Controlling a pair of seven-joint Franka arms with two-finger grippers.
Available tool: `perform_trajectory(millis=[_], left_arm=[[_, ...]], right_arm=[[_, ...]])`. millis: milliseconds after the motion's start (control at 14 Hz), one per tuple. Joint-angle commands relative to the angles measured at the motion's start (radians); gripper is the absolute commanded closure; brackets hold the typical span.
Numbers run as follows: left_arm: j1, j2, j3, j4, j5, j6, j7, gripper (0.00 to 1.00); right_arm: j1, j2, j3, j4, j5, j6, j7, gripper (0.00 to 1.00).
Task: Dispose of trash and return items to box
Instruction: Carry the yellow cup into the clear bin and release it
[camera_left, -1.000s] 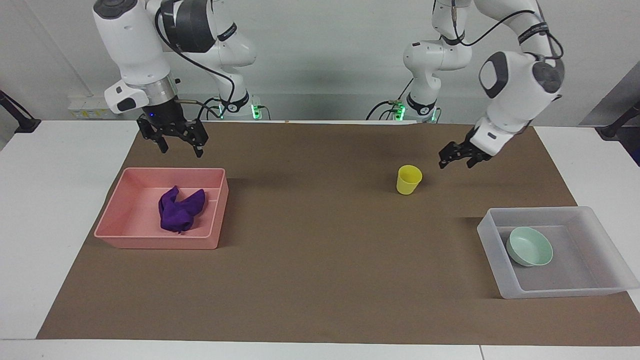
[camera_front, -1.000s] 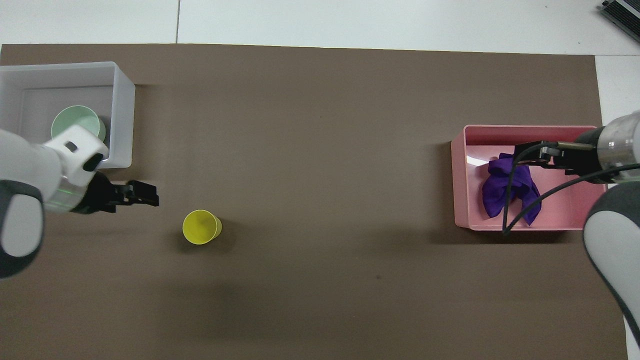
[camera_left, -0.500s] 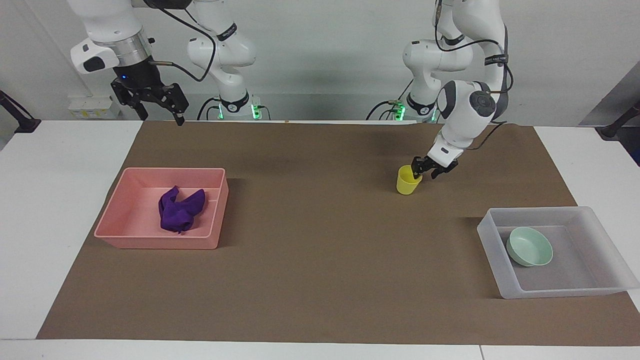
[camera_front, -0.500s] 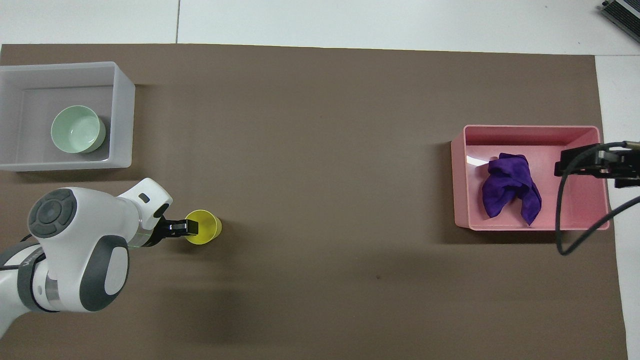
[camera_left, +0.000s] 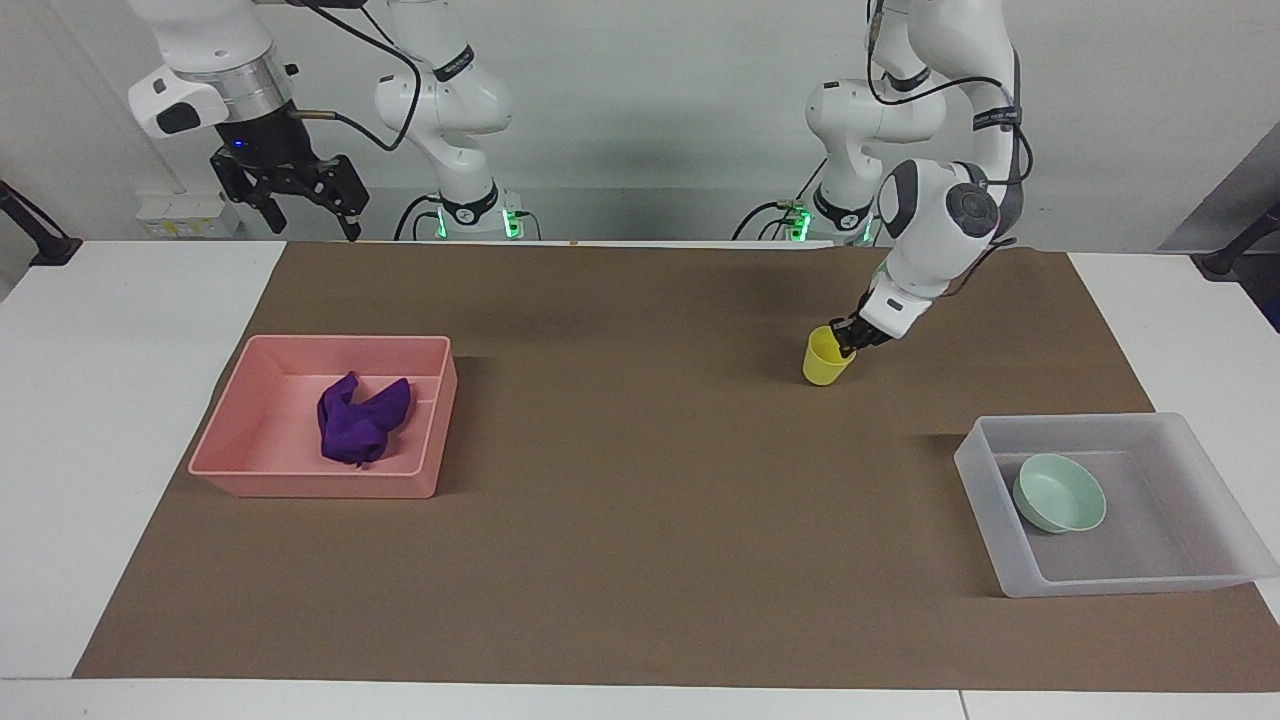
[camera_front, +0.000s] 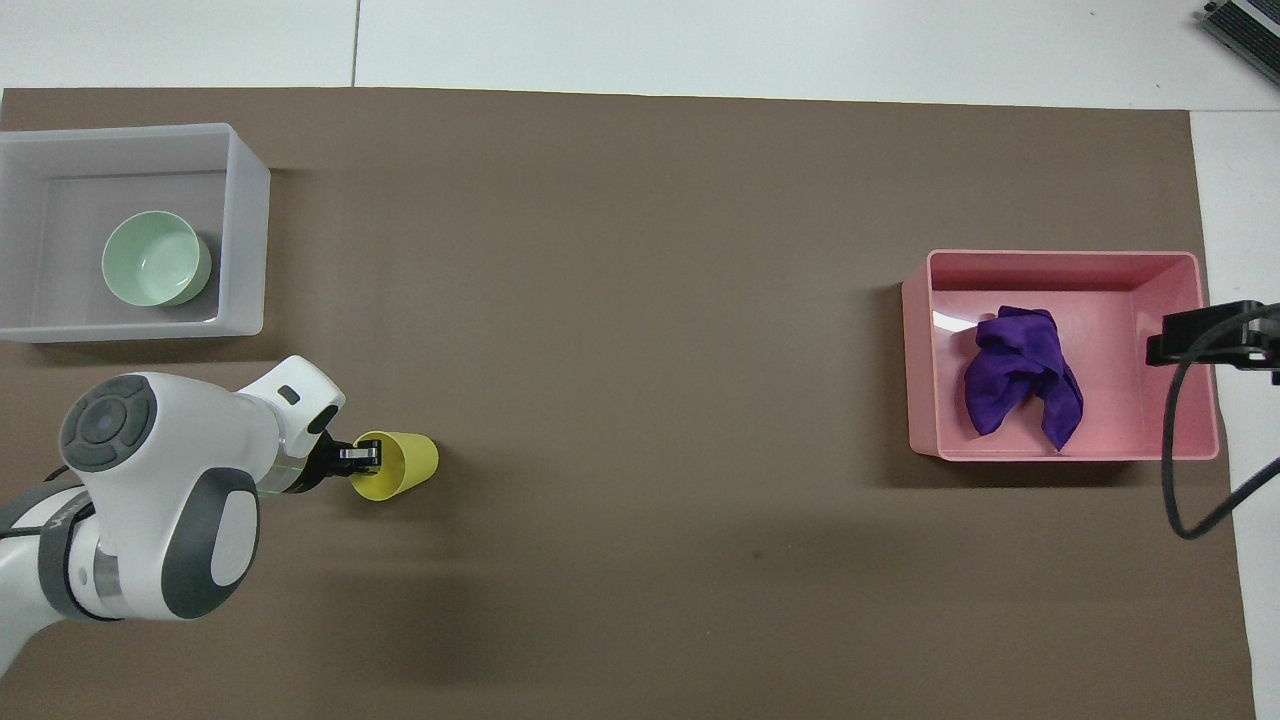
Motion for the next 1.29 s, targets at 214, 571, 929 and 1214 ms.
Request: perform_trajectory(millis=[214,571,929,1214], left_arm=[[0.178,0.046,0.015,0.409,-0.003,-0.408,-0.003,1.00],[0.442,0.213,0.018,0.734,-0.032,-0.465,0.098,1.00],[0.470,0.423,0.020,0.811,-0.036,-0.201,0.073,1.00],[0.470,0.528,0.023,0.808,-0.011,-0.112,0.080,1.00]], right_arm=[[-0.013,0.003,0.010,0.017,-0.020,-0.021,-0.025,0.00],[-0.010,-0.013,0.010,-0.017,-0.007,-0.023,-0.016,0.00],[-0.010,-0.026,0.008,-0.015,-0.007,-0.032,-0.022,0.00],[-0.007,-0.046,0.010,-0.021,-0.007,-0.026,-0.027,0.00]])
